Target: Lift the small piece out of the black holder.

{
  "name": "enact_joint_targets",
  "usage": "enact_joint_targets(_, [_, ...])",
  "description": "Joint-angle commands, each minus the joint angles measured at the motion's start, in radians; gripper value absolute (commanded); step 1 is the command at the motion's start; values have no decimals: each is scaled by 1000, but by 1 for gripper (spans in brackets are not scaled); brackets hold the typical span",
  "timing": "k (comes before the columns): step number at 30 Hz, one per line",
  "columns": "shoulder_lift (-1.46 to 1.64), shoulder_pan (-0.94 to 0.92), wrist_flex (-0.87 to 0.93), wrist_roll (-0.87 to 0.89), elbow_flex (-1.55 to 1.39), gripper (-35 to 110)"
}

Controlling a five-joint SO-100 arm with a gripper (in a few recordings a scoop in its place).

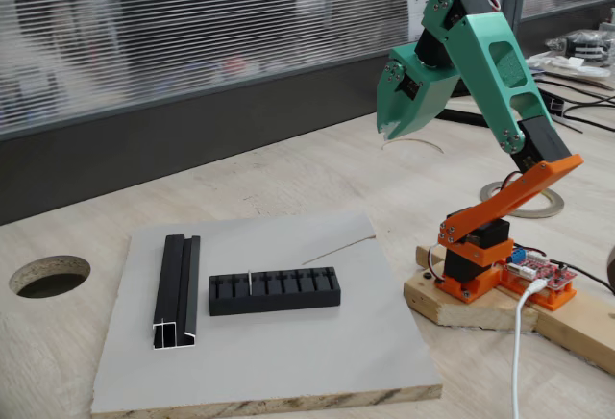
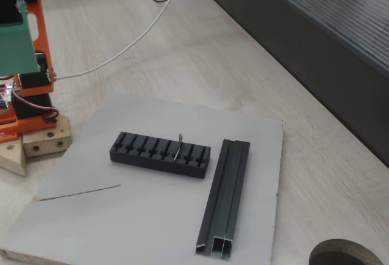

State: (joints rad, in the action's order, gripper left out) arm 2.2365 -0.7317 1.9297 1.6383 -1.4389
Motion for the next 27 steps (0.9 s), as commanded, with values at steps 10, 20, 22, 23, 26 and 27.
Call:
enact_joint_targets(10, [21,-5,6,9,-5,7])
enact_joint_targets(20, [20,-5,2,9,-5,7])
enact_joint_targets(22, [20,-3,-3,9,-5,7])
enact_joint_targets(23, [20,-3,-5,9,-5,7])
enact_joint_targets(26, [18,-2,-6,9,-5,7])
enact_joint_targets(27, [18,-2,-6,9,-5,7])
